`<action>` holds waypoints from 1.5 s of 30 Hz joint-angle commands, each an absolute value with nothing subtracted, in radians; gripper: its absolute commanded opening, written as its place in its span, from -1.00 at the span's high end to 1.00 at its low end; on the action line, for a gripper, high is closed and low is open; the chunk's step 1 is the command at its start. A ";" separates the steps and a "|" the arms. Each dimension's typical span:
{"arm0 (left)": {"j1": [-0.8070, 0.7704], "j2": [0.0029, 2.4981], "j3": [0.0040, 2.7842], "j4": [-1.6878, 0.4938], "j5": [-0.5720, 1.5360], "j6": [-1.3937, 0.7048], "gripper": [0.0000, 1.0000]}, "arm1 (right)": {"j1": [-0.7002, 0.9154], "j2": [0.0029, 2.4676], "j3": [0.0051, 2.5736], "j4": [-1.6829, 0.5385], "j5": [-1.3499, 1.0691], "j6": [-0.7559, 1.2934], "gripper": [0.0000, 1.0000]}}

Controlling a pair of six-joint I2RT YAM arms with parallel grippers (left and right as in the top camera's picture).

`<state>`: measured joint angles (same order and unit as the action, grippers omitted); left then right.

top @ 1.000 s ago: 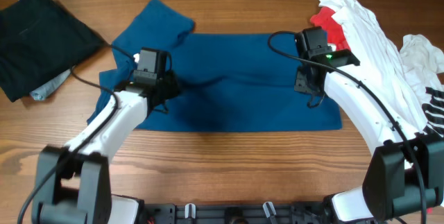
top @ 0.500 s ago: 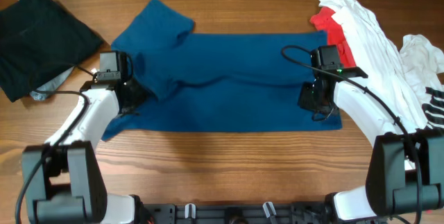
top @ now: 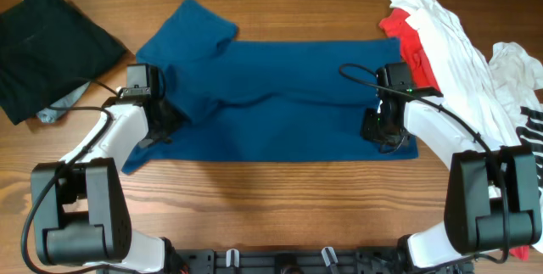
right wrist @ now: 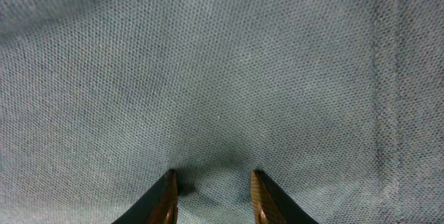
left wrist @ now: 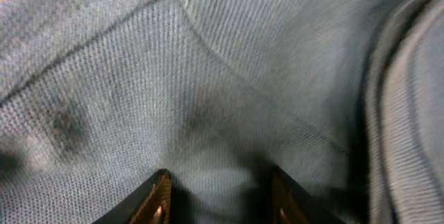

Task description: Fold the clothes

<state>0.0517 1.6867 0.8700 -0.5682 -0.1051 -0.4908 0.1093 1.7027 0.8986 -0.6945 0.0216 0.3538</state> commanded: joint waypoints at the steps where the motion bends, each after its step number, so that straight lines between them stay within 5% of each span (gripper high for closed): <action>1: 0.064 1.781 0.765 -0.675 -0.102 -0.510 0.06 | 0.107 1.728 0.797 -0.744 -0.021 0.353 0.29; 15: 0.118 1.753 0.761 -0.727 -0.094 -0.513 0.01 | 0.080 1.712 0.783 -0.773 0.052 0.362 0.28; 22: 0.116 1.446 0.796 -0.715 -0.090 -0.476 -0.10 | 0.080 1.528 0.905 -0.769 0.052 0.344 0.12; 23: 0.116 1.404 0.807 -0.704 -0.068 -0.436 -0.25 | 0.080 1.507 0.915 -0.764 0.052 0.335 0.04; 24: 0.116 1.366 0.819 -0.688 -0.039 -0.399 -0.80 | 0.080 1.473 0.929 -0.753 0.051 0.313 -0.10; 25: 0.116 1.325 0.838 -0.661 0.012 -0.362 -1.00 | 0.080 1.448 0.937 -0.743 0.051 0.307 -0.33; 28: 0.116 1.290 0.907 -0.603 0.075 -0.328 -1.00 | 0.080 1.391 0.942 -0.707 0.032 0.252 -0.43; 35: 0.116 1.461 1.112 -0.496 0.109 -0.289 -0.99 | 0.080 1.367 0.942 -0.714 -0.002 0.209 -0.43; 45: 0.121 2.028 1.605 -0.578 0.175 -0.159 -1.00 | 0.080 1.367 0.942 -0.731 -0.002 0.211 -0.43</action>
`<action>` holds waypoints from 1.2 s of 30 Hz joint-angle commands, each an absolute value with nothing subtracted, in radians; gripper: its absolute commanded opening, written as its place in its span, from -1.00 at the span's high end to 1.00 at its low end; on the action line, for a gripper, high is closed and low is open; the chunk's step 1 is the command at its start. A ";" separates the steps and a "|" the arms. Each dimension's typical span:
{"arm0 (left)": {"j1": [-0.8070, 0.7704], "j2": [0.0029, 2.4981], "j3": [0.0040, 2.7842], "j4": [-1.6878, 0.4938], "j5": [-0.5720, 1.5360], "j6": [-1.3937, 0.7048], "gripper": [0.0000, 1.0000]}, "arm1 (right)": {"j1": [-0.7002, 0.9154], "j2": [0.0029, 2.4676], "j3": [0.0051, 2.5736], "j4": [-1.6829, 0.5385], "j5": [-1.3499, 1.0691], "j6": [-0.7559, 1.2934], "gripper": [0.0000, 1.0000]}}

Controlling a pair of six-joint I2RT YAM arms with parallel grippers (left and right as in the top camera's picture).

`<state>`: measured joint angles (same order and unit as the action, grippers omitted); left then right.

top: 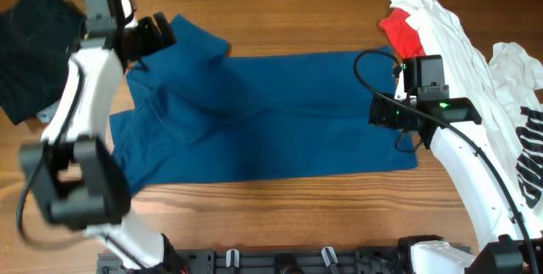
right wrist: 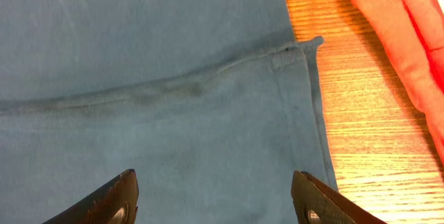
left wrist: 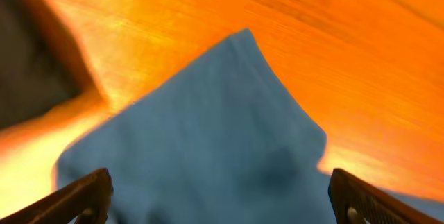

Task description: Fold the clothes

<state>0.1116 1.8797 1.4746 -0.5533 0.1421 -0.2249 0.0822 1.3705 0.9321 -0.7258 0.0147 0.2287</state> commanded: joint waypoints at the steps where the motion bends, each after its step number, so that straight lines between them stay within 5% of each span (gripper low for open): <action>1: 0.121 2.063 1.634 -0.580 0.175 -0.159 -1.00 | 0.080 1.367 0.942 -0.731 -0.002 0.211 -0.43; 25: 0.144 2.313 1.669 -0.414 0.111 -0.107 -0.97 | 0.080 1.367 0.942 -0.731 -0.007 0.239 -0.43; 27: 0.144 2.326 1.669 -0.422 0.111 -0.108 -0.80 | 0.080 1.367 0.942 -0.731 -0.017 0.239 -0.43; 32: 0.142 2.330 1.669 -0.473 0.115 -0.108 0.01 | 0.080 1.367 0.942 -0.724 -0.017 0.239 -0.43; 36: 0.142 2.330 1.669 -0.522 0.115 -0.108 0.36 | 0.080 1.367 0.942 -0.716 -0.017 0.244 -0.43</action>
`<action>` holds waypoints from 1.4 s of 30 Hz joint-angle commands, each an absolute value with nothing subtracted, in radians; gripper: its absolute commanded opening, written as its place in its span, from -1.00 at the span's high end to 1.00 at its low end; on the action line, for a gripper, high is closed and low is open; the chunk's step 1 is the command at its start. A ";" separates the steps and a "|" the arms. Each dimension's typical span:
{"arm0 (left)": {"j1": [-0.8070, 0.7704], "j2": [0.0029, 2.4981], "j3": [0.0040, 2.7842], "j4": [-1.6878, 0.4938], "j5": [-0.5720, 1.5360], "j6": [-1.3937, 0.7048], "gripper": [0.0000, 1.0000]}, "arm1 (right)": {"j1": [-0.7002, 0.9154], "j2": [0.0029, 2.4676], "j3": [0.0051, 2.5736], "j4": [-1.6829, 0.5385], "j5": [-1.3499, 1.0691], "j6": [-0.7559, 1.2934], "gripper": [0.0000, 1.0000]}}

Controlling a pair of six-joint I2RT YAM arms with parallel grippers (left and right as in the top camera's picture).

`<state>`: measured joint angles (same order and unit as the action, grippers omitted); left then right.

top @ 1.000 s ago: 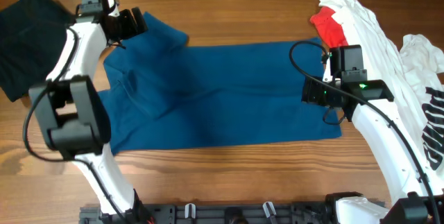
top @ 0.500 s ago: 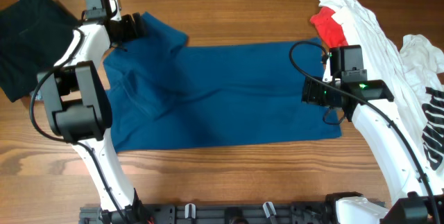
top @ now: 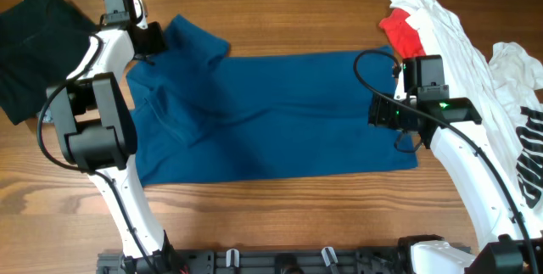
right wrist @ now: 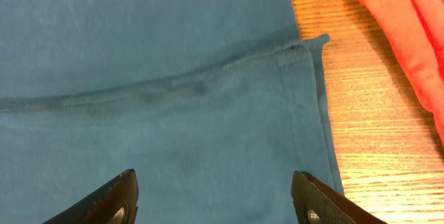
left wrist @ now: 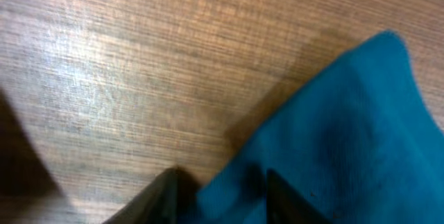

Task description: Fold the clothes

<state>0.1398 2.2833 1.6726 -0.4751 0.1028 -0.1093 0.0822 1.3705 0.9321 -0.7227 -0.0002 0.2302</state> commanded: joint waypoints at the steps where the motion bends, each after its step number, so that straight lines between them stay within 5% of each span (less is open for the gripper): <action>1: 0.142 2.330 1.669 -0.533 0.115 -0.108 0.45 | 0.080 1.367 0.942 -0.714 -0.017 0.244 -0.43; 10: 0.142 2.330 1.670 -0.585 0.115 -0.108 0.91 | 0.080 1.367 0.942 -0.700 -0.017 0.243 -0.43; 22: 0.143 2.210 1.670 -0.747 0.187 -0.145 0.92 | 0.011 1.445 1.032 -0.604 -0.173 0.236 -0.38; 32: 0.143 2.166 1.670 -0.881 0.194 -0.172 0.92 | -0.057 1.801 1.367 -0.660 -0.231 0.131 -0.40; 42: 0.142 2.166 1.669 -0.908 0.194 -0.173 0.92 | -0.071 2.071 1.425 -0.488 -0.199 0.162 -0.35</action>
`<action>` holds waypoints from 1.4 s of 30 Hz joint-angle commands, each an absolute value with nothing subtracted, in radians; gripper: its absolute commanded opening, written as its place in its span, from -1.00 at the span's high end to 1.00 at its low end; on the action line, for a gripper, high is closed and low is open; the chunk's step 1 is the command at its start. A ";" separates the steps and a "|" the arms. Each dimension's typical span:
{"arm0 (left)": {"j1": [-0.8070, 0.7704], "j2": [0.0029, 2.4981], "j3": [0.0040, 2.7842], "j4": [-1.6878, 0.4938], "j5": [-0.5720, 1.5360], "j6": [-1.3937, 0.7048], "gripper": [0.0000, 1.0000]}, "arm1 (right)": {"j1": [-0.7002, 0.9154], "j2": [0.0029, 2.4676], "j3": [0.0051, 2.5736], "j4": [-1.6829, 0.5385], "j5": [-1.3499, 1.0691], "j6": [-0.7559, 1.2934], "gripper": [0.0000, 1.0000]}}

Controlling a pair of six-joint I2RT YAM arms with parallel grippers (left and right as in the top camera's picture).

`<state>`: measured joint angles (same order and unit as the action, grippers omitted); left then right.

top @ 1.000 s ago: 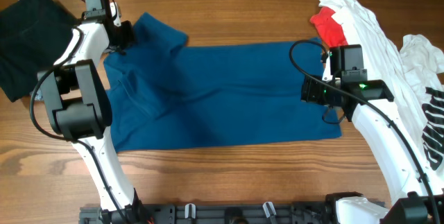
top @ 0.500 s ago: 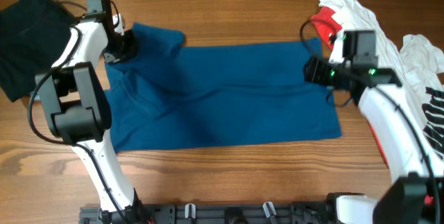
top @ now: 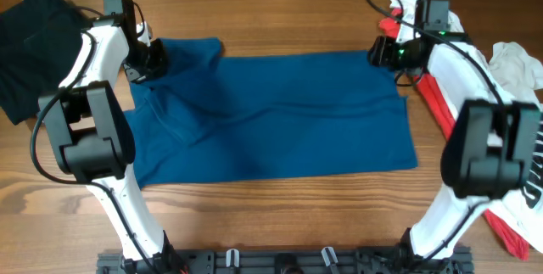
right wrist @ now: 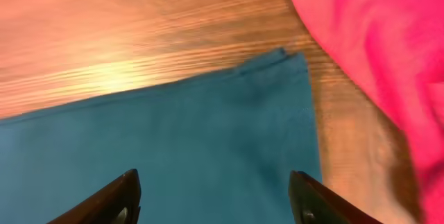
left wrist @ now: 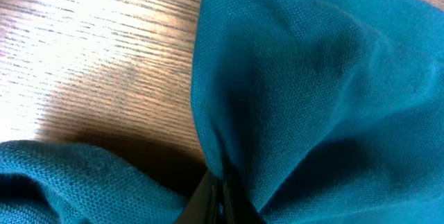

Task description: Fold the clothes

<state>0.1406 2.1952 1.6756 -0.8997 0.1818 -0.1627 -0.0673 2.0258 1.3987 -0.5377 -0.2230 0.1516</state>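
A blue shirt (top: 271, 113) lies spread across the middle of the wooden table. My left gripper (top: 151, 56) is at its far left corner, shut on a fold of the blue cloth (left wrist: 277, 78); the fingers (left wrist: 220, 200) are pinched together with fabric between them. My right gripper (top: 383, 54) hovers over the shirt's far right corner (right wrist: 288, 61), wide open, with nothing between its fingers (right wrist: 121, 196). Red cloth (right wrist: 374, 50) lies just right of that corner.
A black garment (top: 42, 49) lies at the far left. A heap of white clothes (top: 458, 45) with a red piece (top: 399, 28) fills the far right, and a striped item (top: 533, 138) sits at the right edge. Bare wood (top: 280, 215) runs along the front.
My left gripper has shut on the shirt's far left corner and sits slightly nearer and to the right. My right gripper, still open, has moved from the shirt's right side to its far right corner.
Both grippers were pressed down on the shirt near its front left and right parts. Then both were raised and open, the left at the far left sleeve, the right above the right hem. The left closed in on the sleeve edge and now grips it; the right reached the far corner.
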 commanded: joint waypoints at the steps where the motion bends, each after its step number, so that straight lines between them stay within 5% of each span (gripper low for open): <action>1: 0.142 2.166 1.669 -0.910 0.194 -0.172 0.92 | -0.071 2.077 1.425 -0.477 -0.199 0.165 -0.35; 24: 0.142 2.166 1.669 -0.914 0.194 -0.172 0.92 | -0.070 2.173 1.425 -0.249 -0.118 0.194 -0.16; 27: 0.142 2.166 1.669 -0.915 0.194 -0.172 0.92 | -0.070 2.173 1.425 -0.232 -0.121 0.212 0.00; 30: 0.142 2.166 1.669 -0.915 0.194 -0.172 0.92 | -0.070 2.173 1.425 -0.235 -0.121 0.212 0.66; 33: 0.142 2.166 1.669 -0.915 0.194 -0.172 0.92 | -0.070 2.173 1.425 -0.245 -0.128 0.212 0.90; 42: 0.156 2.104 1.670 -0.933 0.213 -0.172 0.92 | -0.098 2.135 1.505 -0.409 -0.106 0.239 0.92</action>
